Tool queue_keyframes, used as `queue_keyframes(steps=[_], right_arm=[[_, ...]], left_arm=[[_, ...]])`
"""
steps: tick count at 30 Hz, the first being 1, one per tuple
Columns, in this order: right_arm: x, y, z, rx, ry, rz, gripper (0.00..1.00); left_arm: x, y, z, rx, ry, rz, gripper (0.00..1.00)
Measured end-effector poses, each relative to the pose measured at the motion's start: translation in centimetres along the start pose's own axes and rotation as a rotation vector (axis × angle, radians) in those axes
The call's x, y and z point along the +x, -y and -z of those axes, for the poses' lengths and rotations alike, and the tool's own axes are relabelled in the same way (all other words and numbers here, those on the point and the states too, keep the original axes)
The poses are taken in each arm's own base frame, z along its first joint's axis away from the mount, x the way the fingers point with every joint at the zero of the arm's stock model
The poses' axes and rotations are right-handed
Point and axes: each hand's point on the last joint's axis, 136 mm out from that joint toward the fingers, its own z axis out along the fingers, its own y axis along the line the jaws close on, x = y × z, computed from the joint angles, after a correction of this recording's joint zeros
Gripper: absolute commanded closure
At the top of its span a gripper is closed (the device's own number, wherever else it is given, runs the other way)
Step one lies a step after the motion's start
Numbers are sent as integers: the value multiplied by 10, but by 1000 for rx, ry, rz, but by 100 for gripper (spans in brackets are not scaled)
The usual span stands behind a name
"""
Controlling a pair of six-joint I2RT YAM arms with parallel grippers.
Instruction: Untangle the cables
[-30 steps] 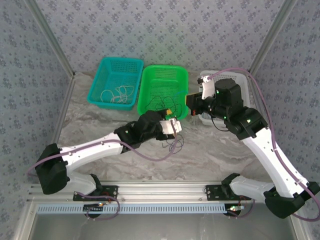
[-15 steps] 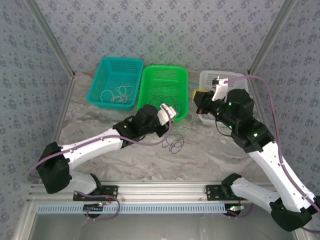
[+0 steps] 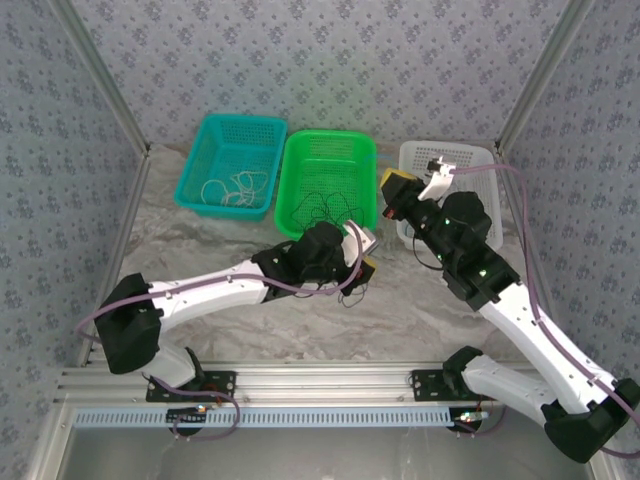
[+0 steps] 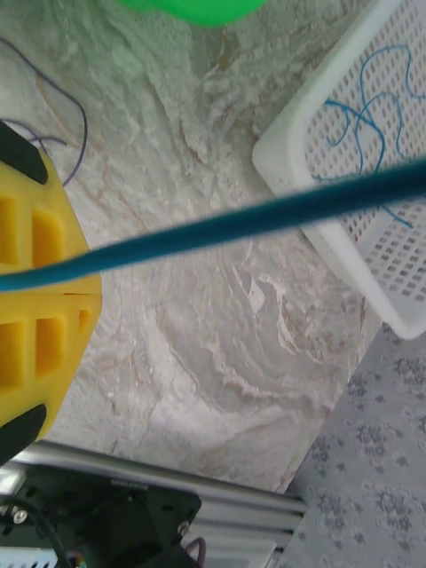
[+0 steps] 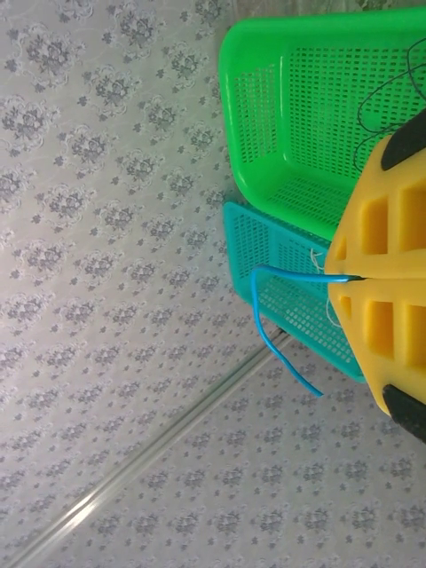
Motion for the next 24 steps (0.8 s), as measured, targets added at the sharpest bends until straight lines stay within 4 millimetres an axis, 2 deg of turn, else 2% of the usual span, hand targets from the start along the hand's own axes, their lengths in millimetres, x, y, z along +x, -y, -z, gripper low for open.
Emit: queue_keyframes(steps=[5,10,15,16,18,20,24], right_arm=[[0,6,-1,7,34,-72,100],[10,12,-4,-2,46,-156,100],[15,15,-5,1,38,-205,100],[15,15,-4,2,38,-210,100],[14,17,-2,9,38,-217,100],[12,19,1,12,40,-218,100],[17,24,4,26,-21,-170,100]], left_arm=[[1,7,-9,32,-17,18,100],[2,24,-24,77,-39,13,100],[5,25,-30,69,-47,32,94],[4,24,-30,59,-44,34,89],[5,19,-30,36,-45,35,67],[7,15,-29,10,-52,40,35],[10,3,-18,-67,-49,42,13]])
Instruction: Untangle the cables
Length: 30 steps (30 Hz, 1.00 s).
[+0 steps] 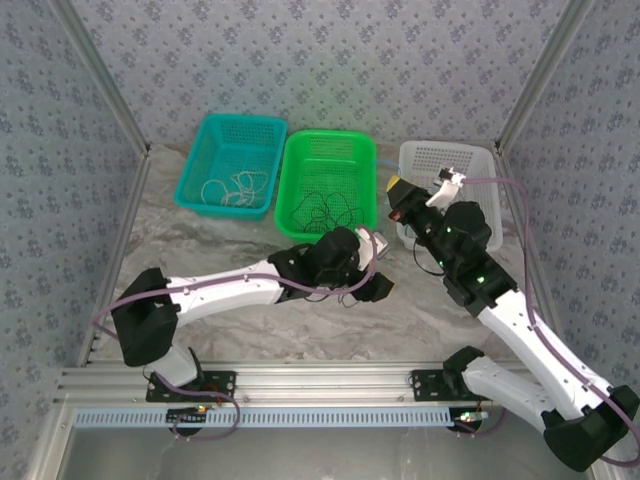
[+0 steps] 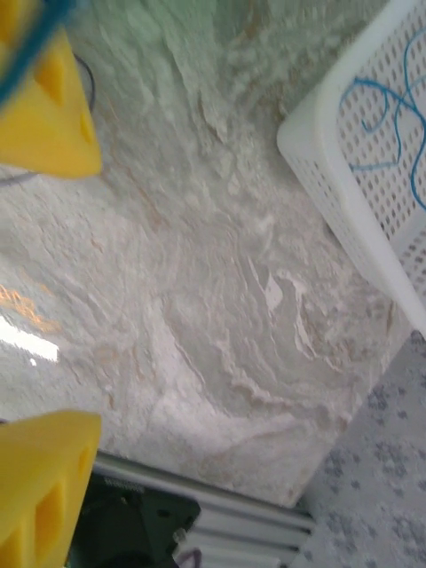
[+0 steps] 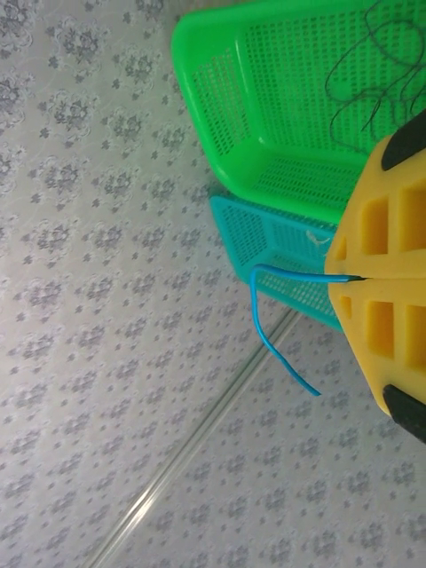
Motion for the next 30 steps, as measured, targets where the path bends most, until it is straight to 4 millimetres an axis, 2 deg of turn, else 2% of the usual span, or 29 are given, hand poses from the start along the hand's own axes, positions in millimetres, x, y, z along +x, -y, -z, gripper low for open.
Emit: queue_keyframes(steps=[2,5,8,11,14,16,18,20,25,30], right_arm=[[4,2,1,18,-55,58,100],[5,-2,3,24,-127,150,100],[7,-6,7,14,-179,227,100],[15,-8,9,-10,-226,271,100],[22,-7,8,-22,-256,294,100],[26,-8,7,-37,-274,300,100],[30,-11,6,-59,-294,305,100],[33,-12,6,-72,-308,306,100],[35,-19,5,-113,-312,308,100],[37,-24,6,-151,-318,308,100]], left_arm=[[1,-8,15,-49,28,3,6],[-6,-18,51,-107,109,0,1],[-31,-26,94,-142,245,14,1],[-63,-46,129,-156,374,74,1],[-84,-73,146,-153,450,168,5],[-88,-83,147,-130,461,216,13],[-92,-83,140,-66,455,259,24],[-97,-79,132,5,452,292,29],[-122,-61,113,211,456,363,32],[-137,-46,109,348,472,395,35]])
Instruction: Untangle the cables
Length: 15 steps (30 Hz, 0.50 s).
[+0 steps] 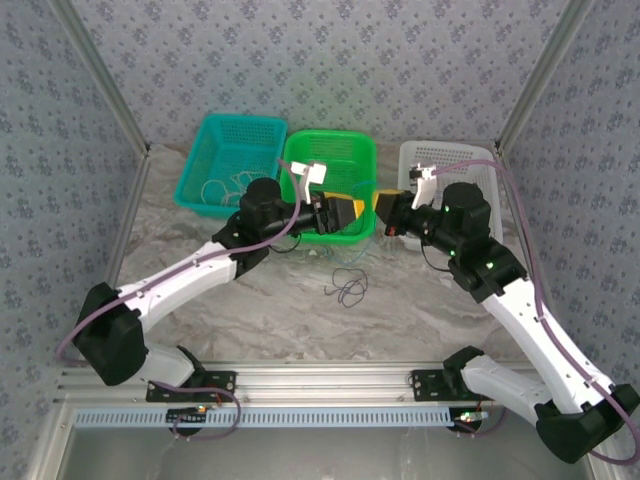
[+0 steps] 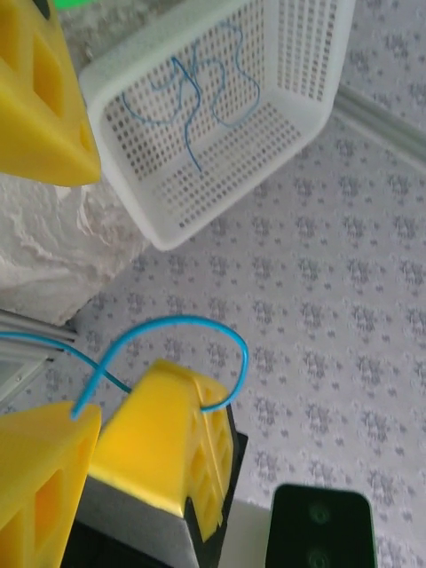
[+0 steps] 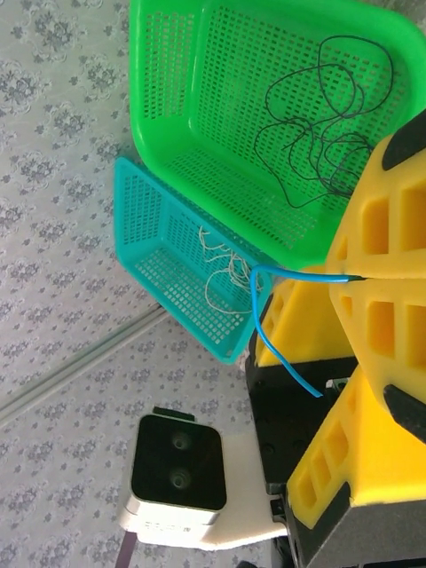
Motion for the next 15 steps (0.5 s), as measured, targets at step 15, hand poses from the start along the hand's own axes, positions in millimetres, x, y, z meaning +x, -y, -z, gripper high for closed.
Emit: queue_keyframes(steps=[15], right_arm=[[6,-10,-2,-70,-25,2,100]], left_arm=[[-21,22,0,94,78,-10,75]])
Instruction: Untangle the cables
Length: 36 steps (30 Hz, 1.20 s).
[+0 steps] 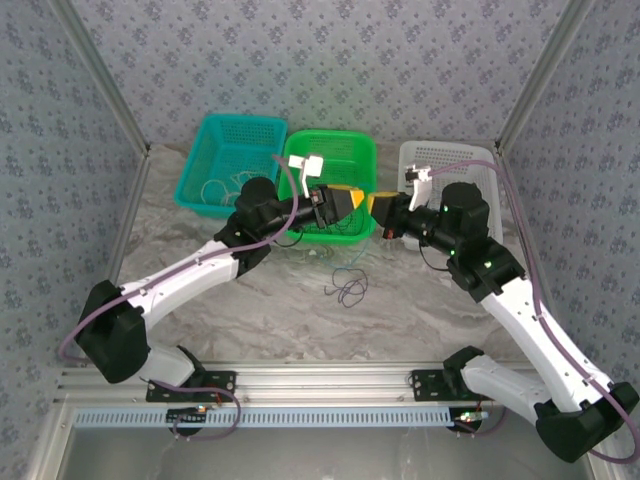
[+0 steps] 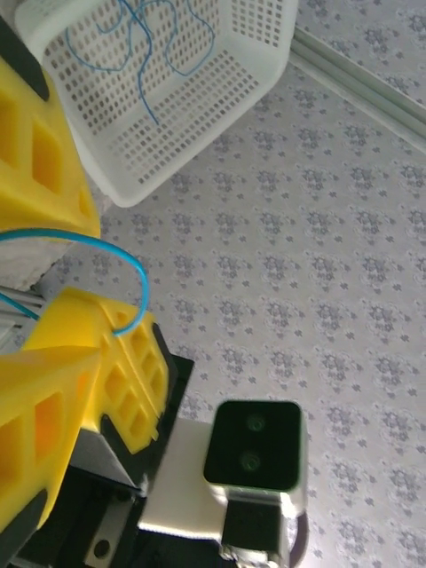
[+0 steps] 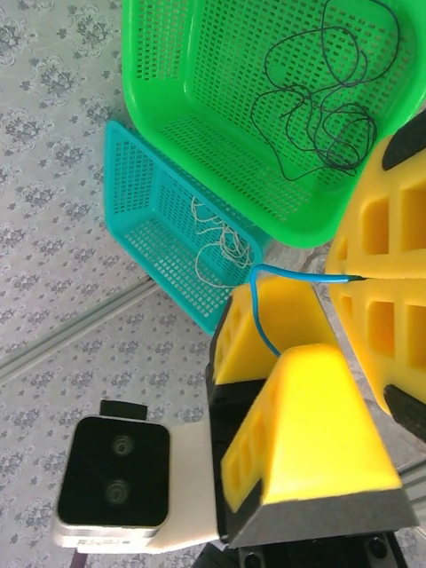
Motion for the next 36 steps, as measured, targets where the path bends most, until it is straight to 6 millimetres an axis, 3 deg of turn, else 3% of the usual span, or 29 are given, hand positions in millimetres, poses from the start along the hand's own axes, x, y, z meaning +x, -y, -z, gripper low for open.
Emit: queue_keyframes(steps=[8,20,23,27,28,31,36], right_arm=[[6,-4,-1,-34,-27,-4,100],[16,-7,-8,-70,-73,-16,100],[17,-4,-8,-53,-74,-15,100],[33,11,-3,18,-146,-22,100],[33,18,1,48,-156,-24,100],[27,40,16,136,-169,-31,100],[16,55,36,200,-158,-23,100]], left_arm=[[-7,2,-3,4,20,-15,91],[-6,1,-24,25,-59,-48,96],[-3,-1,-28,26,-84,-46,79],[-12,-12,-23,-27,-69,-74,25],[-15,-17,-18,-62,-64,-85,18],[-32,-26,5,-167,-44,-138,6],[-72,-14,57,-296,45,-259,2]])
